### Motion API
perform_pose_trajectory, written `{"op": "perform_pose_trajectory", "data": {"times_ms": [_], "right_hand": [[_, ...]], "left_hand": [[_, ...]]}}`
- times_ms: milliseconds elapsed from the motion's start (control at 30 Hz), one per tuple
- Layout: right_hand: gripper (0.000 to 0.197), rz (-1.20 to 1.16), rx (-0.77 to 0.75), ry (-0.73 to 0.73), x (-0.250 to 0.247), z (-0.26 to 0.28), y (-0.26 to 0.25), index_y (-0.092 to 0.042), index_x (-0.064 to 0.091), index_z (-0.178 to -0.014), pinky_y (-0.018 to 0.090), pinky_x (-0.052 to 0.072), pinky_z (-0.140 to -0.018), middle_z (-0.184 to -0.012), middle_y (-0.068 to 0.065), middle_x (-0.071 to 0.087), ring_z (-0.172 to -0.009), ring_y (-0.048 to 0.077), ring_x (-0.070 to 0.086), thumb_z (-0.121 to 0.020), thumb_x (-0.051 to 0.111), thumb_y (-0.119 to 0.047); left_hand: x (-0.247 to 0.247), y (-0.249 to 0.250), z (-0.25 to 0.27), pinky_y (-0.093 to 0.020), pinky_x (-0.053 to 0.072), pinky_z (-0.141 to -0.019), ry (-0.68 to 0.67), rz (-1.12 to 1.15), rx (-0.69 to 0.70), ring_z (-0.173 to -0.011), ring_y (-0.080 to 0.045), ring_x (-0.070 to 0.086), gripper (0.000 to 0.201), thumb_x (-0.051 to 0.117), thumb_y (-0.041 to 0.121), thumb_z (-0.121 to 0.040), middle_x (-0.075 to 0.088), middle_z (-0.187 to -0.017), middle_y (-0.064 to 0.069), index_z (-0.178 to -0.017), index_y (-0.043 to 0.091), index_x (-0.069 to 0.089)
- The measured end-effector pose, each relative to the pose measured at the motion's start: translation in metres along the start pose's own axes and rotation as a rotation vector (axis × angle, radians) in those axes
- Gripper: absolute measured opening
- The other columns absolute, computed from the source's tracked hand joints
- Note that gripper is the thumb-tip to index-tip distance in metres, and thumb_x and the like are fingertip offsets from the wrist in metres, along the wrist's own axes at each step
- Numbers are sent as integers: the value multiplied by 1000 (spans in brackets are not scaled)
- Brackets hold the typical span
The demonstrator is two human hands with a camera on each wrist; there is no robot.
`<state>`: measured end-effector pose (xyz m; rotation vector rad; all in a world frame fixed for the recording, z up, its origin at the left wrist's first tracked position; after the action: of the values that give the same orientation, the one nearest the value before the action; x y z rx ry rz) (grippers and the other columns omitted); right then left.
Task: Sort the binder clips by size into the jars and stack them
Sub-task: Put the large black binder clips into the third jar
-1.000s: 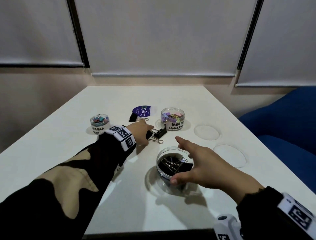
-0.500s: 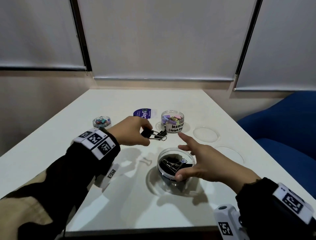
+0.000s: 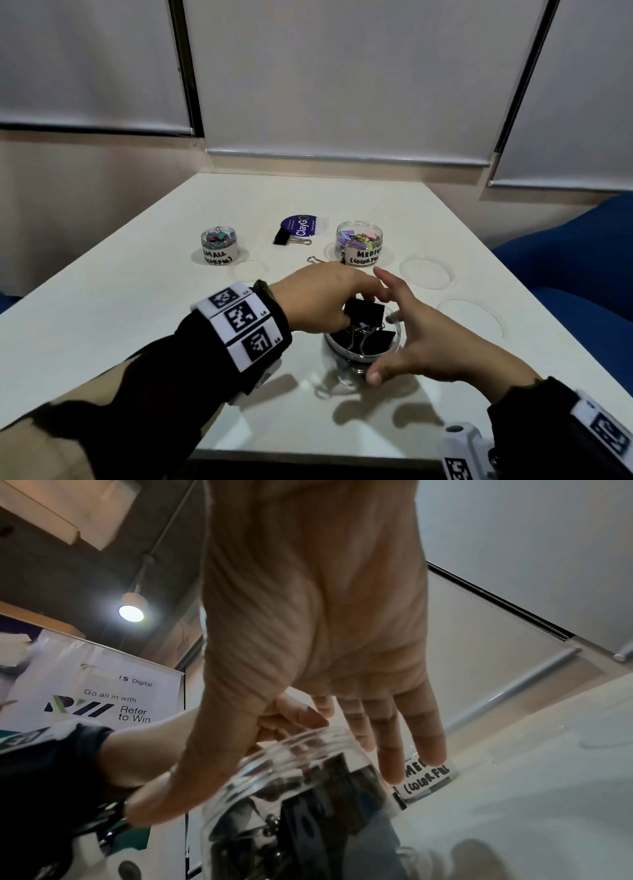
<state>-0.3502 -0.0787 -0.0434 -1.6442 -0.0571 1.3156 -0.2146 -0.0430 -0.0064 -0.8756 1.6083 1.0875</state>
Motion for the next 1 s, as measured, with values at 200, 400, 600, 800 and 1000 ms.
{"op": "perform_pose_trajectory", "data": {"times_ms": [200,400,600,800,1000], "right_hand": [[81,86,-48,105,3,6,-3,-44,35,-122,9,38,-83,-133,-14,41,-111,4,48,-60,87,-42],[44,178,-6,161,9,8,-1,-33,54,-127,17,38,-90,-134,-13,44,-112,3,49,-86,59,-51],[44,367,171,66,12,4,-2,-48,41,-138,34,40,-101,-148,-5,32,-128,17,45,-94,39,-53],[45,327,187,33,14,1,1,-42,40,-141,32,33,-106,-149,2,29,-134,20,38,-97,37,-50],[55,183,143,132,13,6,3,-27,39,-144,25,33,-102,-145,-4,39,-127,12,44,-94,46,-51]], "left_hand": [[9,-9,-3,-38,49,-81,-1,-117,-49,-97,-14,55,24,61,24,-82,60,-99,8,-103,30,70],[12,-17,-4,-34,46,-86,-64,-18,-102,-91,-8,51,29,65,47,-81,56,-99,9,-105,34,73],[14,-17,-11,-34,51,-82,-92,-78,-161,-94,-10,57,35,74,53,-72,61,-99,11,-101,35,71],[8,-24,-20,-16,40,-63,-59,77,-188,-77,-1,57,12,76,32,-76,65,-86,13,-85,29,68],[18,-83,-36,-31,47,-87,72,71,-383,-104,-22,59,26,52,10,-88,63,-111,-3,-111,17,61]]}}
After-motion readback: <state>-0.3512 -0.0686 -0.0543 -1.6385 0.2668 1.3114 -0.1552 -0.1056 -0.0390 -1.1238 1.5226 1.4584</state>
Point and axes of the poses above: each hand's wrist, its own z-axis away from the middle knuckle, its own x-axis out of the palm, y = z × x, the point moved 5 cm from there along -z, towards the middle knuckle
